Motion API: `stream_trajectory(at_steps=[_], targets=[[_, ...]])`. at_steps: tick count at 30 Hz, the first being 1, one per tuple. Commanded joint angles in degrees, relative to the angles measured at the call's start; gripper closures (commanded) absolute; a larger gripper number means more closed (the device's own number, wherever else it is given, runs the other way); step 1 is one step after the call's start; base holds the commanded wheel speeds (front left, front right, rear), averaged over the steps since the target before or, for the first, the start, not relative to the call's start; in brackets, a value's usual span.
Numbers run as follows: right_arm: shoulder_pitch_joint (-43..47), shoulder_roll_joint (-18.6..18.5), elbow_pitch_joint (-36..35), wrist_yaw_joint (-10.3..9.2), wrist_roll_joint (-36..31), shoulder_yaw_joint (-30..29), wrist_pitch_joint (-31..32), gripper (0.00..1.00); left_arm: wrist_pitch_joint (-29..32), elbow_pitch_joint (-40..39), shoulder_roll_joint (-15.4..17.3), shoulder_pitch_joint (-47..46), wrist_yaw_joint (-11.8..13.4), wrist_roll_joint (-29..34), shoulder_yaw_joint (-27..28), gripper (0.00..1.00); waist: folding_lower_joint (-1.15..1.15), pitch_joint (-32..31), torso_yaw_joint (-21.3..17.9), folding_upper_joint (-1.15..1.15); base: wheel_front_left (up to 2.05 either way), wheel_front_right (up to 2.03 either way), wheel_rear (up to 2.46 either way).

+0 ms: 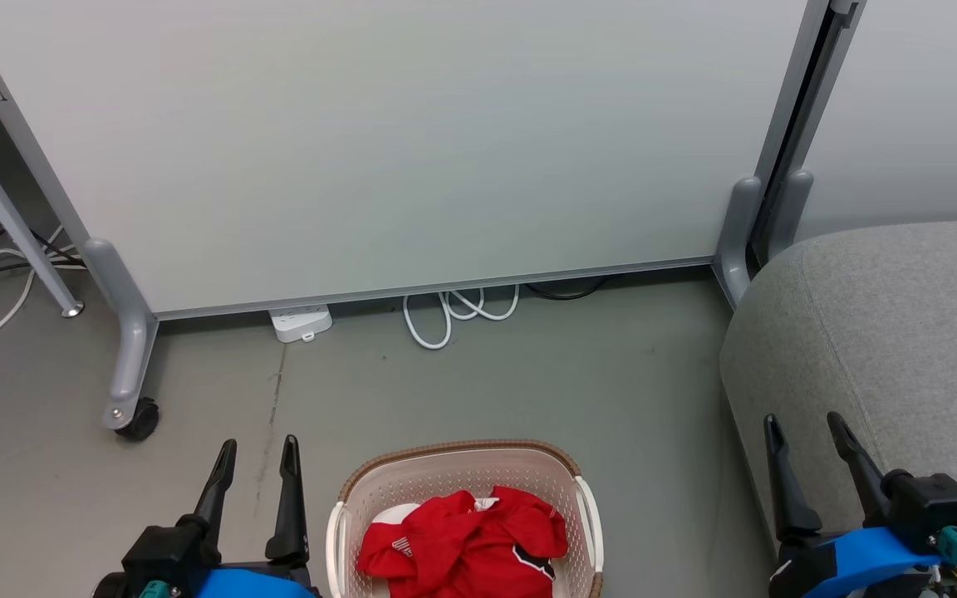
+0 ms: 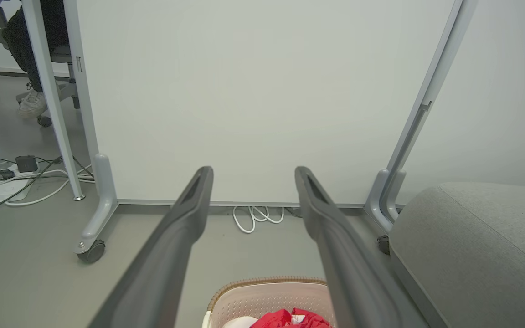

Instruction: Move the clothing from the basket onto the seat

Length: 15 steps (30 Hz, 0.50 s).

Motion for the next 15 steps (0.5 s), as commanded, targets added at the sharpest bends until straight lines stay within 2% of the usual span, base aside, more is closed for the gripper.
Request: stream_trajectory(at_steps=[1,15], targets=[[0.9,-0.2,-0.4,0.0,-1.1,0.0,-0.6,0.0,-0.6,-0.1,0.2,0.4,0.2,1.0,-0.3,0.0,0.0,-0.1,0.0,0.0,0.0,0.0,0.0],[1.2,-0.2,-0.8,-0.01,-4.9,0.1,-1.0,0.0,-1.5,0.4,0.3,0.6,1.0,3.5,-1.1,0.0,0.0,-0.5,0.0,0.0,0.0,0.0,0.0]])
